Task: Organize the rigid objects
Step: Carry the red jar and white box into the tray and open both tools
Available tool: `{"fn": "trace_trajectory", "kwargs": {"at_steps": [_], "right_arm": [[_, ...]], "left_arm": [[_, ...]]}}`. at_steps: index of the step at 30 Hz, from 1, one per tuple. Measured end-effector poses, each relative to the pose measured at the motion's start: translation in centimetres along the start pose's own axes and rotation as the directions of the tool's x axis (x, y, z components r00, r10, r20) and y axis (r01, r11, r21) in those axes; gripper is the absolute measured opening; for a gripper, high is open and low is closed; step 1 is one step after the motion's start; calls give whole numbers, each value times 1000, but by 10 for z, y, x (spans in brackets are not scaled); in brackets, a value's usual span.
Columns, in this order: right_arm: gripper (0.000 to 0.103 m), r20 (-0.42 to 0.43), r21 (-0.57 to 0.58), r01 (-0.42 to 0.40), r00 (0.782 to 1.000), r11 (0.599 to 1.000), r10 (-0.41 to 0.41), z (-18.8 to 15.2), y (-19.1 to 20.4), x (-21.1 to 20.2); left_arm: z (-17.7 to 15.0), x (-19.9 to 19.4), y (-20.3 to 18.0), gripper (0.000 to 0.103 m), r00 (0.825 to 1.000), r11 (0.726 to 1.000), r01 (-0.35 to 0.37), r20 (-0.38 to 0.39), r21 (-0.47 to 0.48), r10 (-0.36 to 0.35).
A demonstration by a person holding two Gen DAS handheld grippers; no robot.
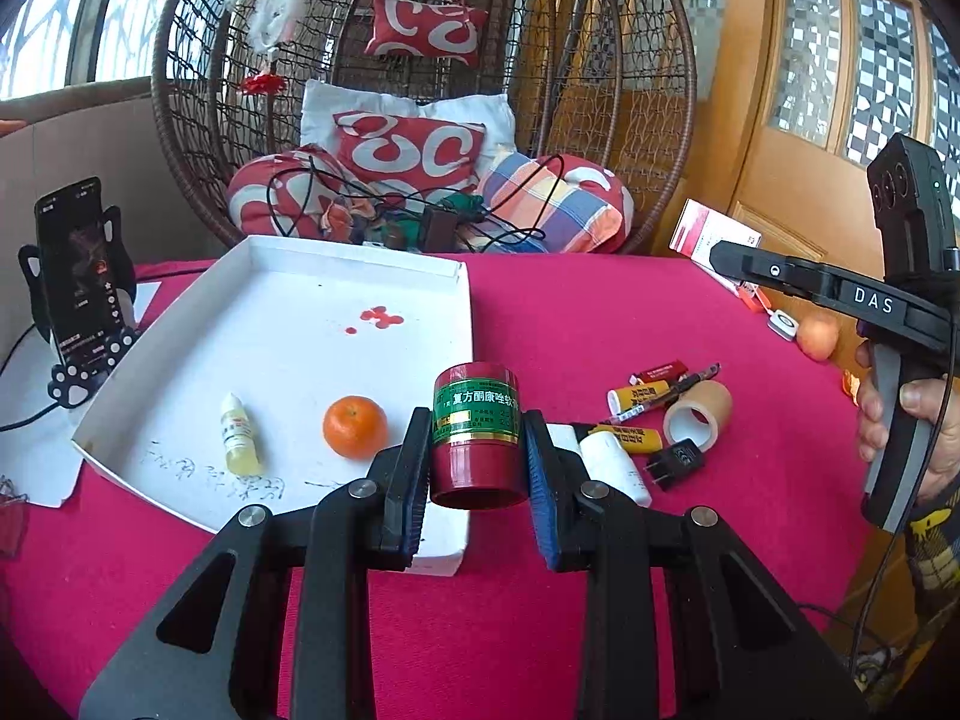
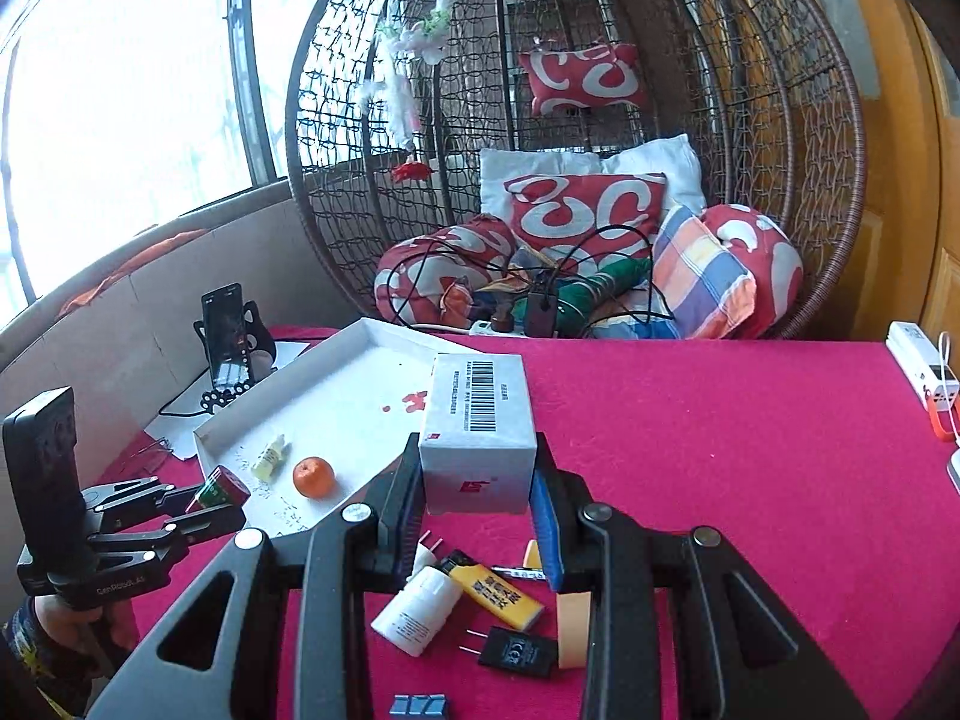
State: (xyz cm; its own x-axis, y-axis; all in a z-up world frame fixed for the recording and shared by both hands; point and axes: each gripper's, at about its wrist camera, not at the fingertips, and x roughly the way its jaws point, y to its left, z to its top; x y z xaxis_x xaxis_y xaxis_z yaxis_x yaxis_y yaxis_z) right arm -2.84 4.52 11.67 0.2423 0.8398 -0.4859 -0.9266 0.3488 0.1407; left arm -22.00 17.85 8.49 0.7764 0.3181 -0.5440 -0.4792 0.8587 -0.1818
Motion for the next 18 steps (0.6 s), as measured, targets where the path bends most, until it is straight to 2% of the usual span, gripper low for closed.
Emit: {"fn": "trace_trajectory", "kwargs": {"at_steps": [3,8,13,18], "right_arm": [[31,-27,-21,-49,998,999,48,8,18,18],[31,-127,-9,-119,985,993,117,11,44,71],[31,-222,21,-138,965,990,139,11,66,124],[31,-231,3,-136,964,991,133,9,91,151]], "left_arm": [[10,6,19,29,999,999,-31,5,-26,32],[29,27,58,29,990,988,-137,-1,-74,138],[41,51,98,29,962,953,-272,-28,-130,270],[40,65,117,29,945,928,-327,-63,-178,321]]}}
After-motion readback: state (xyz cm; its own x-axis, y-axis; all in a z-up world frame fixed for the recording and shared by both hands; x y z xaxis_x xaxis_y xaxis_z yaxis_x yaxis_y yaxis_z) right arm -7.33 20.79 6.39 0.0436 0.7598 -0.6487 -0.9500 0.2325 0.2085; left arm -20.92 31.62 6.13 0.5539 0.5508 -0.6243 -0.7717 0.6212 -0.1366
